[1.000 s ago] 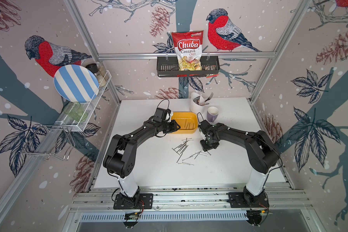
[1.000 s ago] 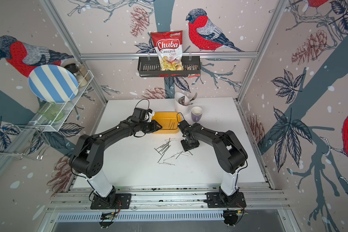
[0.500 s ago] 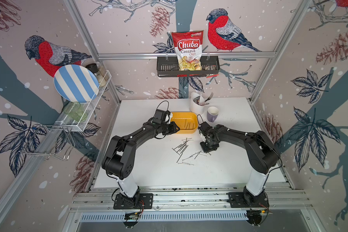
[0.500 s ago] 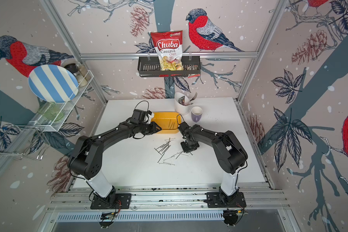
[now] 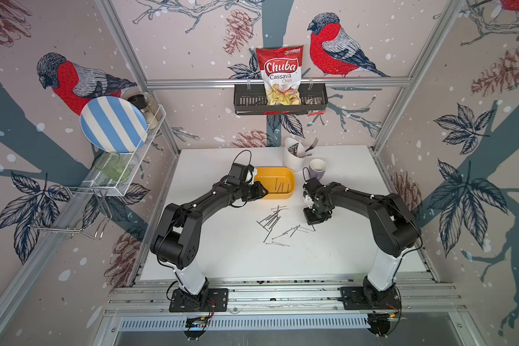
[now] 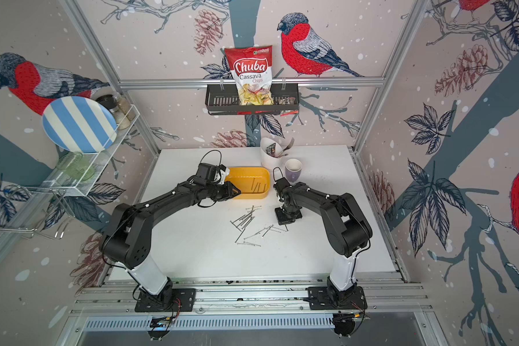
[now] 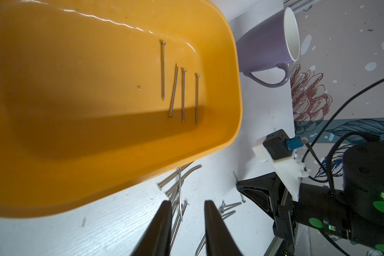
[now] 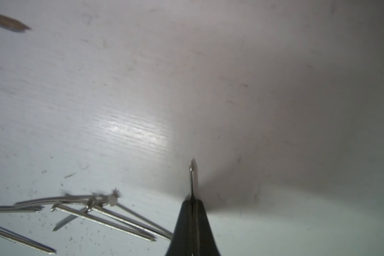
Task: Put the nails on the desktop into the storage box
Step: Pick up the nail from the center of the board.
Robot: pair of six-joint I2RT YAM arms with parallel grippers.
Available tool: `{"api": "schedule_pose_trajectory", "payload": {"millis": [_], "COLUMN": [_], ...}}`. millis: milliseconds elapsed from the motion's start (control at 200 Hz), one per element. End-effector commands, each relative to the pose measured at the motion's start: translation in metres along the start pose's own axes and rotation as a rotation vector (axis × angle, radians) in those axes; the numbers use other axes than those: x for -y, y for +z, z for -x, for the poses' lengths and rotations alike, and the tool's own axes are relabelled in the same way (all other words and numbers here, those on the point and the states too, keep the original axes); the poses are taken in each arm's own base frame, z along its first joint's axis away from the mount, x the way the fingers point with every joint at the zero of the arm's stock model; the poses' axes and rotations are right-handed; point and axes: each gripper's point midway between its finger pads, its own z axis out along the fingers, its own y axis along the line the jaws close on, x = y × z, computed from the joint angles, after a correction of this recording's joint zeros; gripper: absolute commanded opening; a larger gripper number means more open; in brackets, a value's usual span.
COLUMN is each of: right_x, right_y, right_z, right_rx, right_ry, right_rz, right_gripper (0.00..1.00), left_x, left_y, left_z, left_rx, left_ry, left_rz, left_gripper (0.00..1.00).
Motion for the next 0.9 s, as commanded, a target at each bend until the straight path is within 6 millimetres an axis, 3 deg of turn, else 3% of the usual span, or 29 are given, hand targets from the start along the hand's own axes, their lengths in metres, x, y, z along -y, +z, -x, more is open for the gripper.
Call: {"api": "schedule_pose_trajectory", "payload": {"millis": [0, 220, 530, 720, 895], "right_x": [0.018, 0.013, -0.023, -0.053, -0.074], "right_y": [-0.012, -0.062, -0.128, -0.149, -0.150], "right_z": [0.015, 0.052, 0.091, 0.106, 0.113], "right_rx": [0.048, 0.200, 0.391, 0.446, 0.444], "right_ry": [0.036, 0.145, 0.199, 0.152, 0.123], "right_rz": [-0.052, 0.177, 0.553, 0.695, 0.734], "right_gripper": [0.00, 0.00, 0.00, 0.00, 0.00], "left_x": [0.010, 0.030, 0.066, 0.075, 0.083], "left_y": [-0.002, -0.002, 0.000, 0.003, 0.002], "left_z": [0.010, 0.020, 0.030, 0.026, 0.026], "left_rx": [0.026, 0.049, 0.043, 0.018, 0.011], "left_ry": [0.015, 0.000, 0.008, 0.020, 0.017], "left_rz": [-0.036, -0.136, -0.328, -0.358, -0.401], "left_gripper": [0.29, 0.30, 0.29, 0.29, 0.28]}}
